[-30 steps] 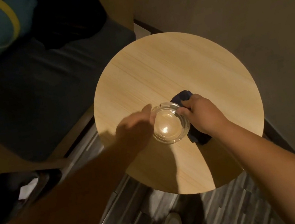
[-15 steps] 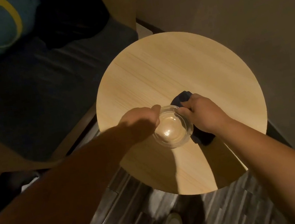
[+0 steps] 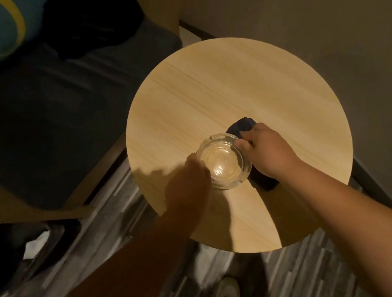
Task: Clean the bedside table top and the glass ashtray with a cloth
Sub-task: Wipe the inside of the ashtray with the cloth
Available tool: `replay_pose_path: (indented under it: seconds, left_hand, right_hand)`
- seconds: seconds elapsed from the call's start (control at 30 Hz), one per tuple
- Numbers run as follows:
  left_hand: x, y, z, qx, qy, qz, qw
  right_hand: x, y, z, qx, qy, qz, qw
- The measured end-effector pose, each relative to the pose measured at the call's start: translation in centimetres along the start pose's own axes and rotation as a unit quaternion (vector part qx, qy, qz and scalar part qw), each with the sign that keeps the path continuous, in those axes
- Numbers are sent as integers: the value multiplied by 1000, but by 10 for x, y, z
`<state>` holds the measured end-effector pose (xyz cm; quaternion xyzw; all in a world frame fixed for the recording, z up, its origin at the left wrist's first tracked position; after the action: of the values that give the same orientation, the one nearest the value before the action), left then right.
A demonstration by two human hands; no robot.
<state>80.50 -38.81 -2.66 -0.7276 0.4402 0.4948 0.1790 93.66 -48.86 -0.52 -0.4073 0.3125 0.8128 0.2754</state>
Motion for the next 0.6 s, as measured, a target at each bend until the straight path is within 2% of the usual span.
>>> replay_pose_path:
  seconds: [0.07, 0.13, 0.23, 0.33, 0.47, 0.6]
  left_hand:
    - [-2, -9, -3, 20, 0, 38, 999]
    - [-9, -12, -10, 91, -60, 49, 993]
    - [-10, -15, -30, 243, -204, 9, 948]
    - [-11, -19, -42, 332, -255, -12, 908]
    - [-11, -19, -40, 327, -306, -50, 893]
    - [0, -18, -34, 304, -316, -14, 899]
  right_hand:
    - [1, -1, -3, 8, -28, 23, 999]
    - [-1, -2, -2, -1, -46, 41, 998]
    - [-1, -6, 1, -4, -30, 64, 997]
    - [4, -15, 7, -29, 17, 72, 997]
    - [-8, -9, -6, 3, -87, 48, 995]
    - [-24, 9, -30, 36, -173, 47, 983]
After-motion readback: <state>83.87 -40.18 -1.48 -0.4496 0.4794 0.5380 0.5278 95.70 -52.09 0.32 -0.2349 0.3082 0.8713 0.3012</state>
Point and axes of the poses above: each hand's wrist, its own y-axis away from the middle knuckle, its own x-axis out of the palm, z = x × y, the point moved 10 cm from there along -y, towards the middle knuckle, and after that the axes turned 4 degrees about -y, right-handed, at the moved point
